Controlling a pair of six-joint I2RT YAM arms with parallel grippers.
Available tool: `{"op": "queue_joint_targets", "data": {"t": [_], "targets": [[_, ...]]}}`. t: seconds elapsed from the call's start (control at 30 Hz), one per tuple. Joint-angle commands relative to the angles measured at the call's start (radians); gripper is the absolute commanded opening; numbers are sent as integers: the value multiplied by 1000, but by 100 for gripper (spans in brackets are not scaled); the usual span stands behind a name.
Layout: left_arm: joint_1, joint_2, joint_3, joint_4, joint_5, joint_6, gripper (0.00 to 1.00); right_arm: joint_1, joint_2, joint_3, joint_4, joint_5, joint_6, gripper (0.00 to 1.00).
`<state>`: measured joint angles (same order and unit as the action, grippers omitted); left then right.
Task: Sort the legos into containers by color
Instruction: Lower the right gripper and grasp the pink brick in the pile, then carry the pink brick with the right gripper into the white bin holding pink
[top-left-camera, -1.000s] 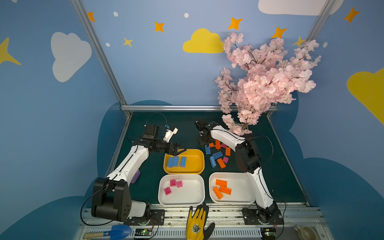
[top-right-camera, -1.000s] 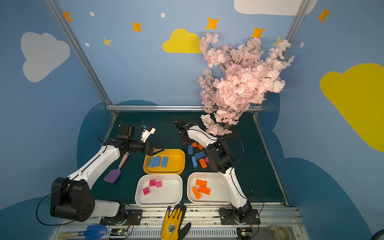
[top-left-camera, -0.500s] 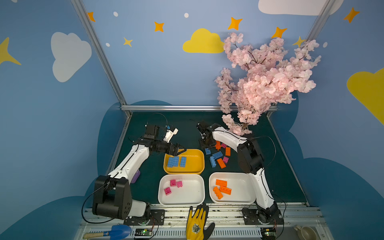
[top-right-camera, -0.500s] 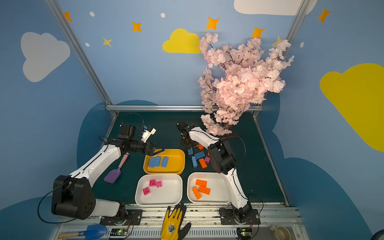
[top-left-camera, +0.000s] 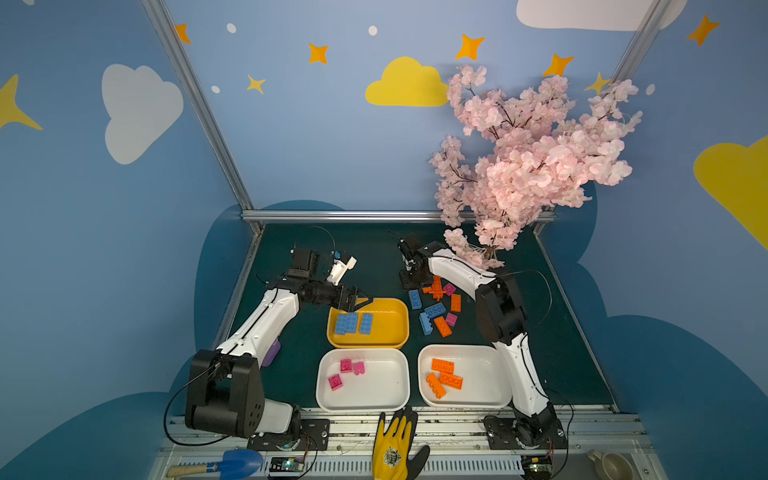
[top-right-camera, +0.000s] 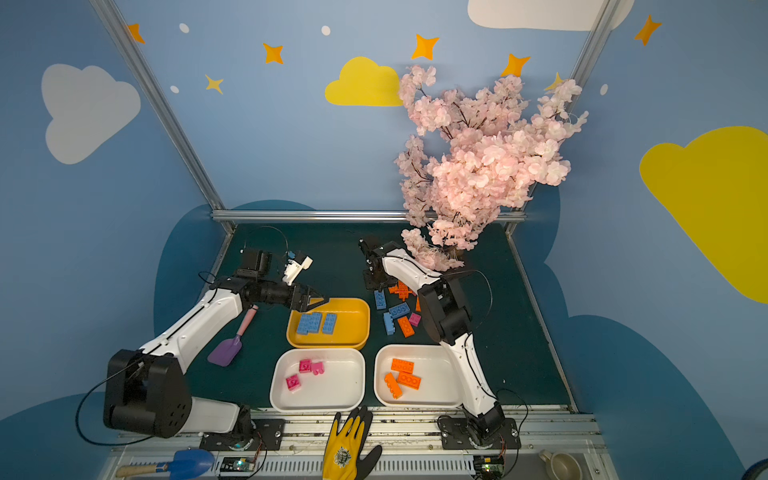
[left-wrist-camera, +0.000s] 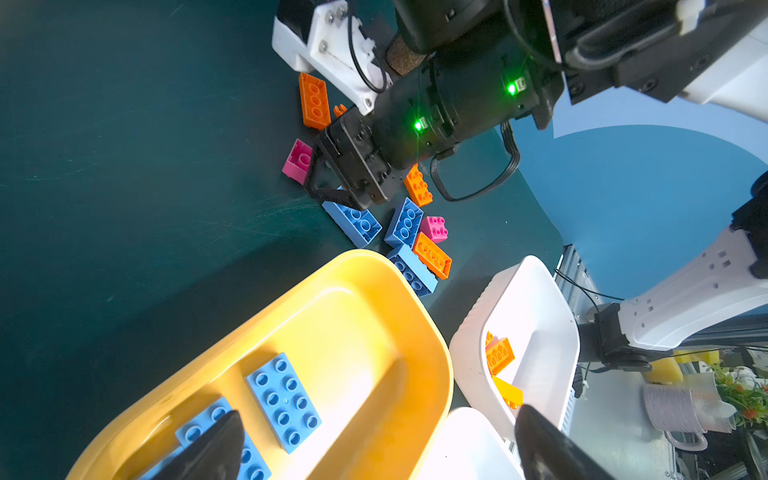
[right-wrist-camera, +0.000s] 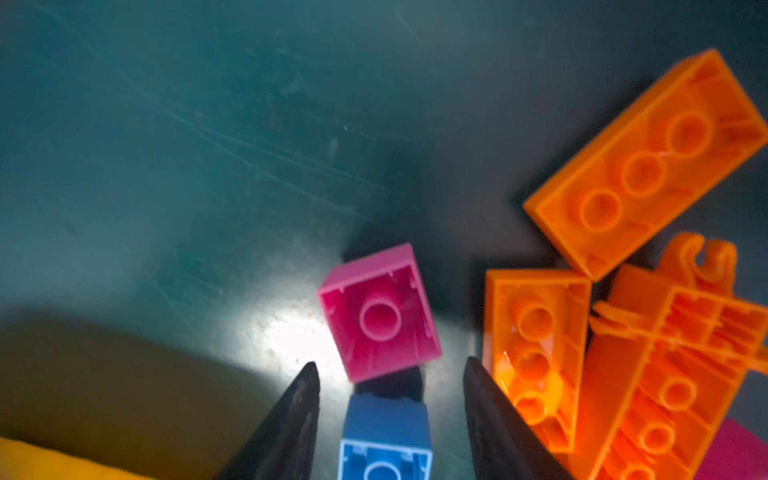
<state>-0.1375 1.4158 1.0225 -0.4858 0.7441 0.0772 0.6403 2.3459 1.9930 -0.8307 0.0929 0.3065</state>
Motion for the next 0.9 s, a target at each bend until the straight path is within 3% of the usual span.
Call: {"op": "queue_joint_targets", "data": {"t": [0.0, 0.27, 0.47, 0.63, 0.87], "targets": [[4, 7, 8, -19, 8, 16, 100, 4, 48, 68, -29, 17, -15, 54], [4, 6, 8, -16, 9, 16, 100, 2, 123, 164, -48, 84, -60, 47], [4, 7, 19, -23, 4, 18, 100, 1, 107, 172, -61, 86, -89, 23], [16, -1, 29, -48, 0, 33, 100, 6, -59, 56, -3, 28, -175, 14], [53, -12, 36, -45, 7, 31, 100, 54, -416, -306, 160, -218, -406, 14]]}}
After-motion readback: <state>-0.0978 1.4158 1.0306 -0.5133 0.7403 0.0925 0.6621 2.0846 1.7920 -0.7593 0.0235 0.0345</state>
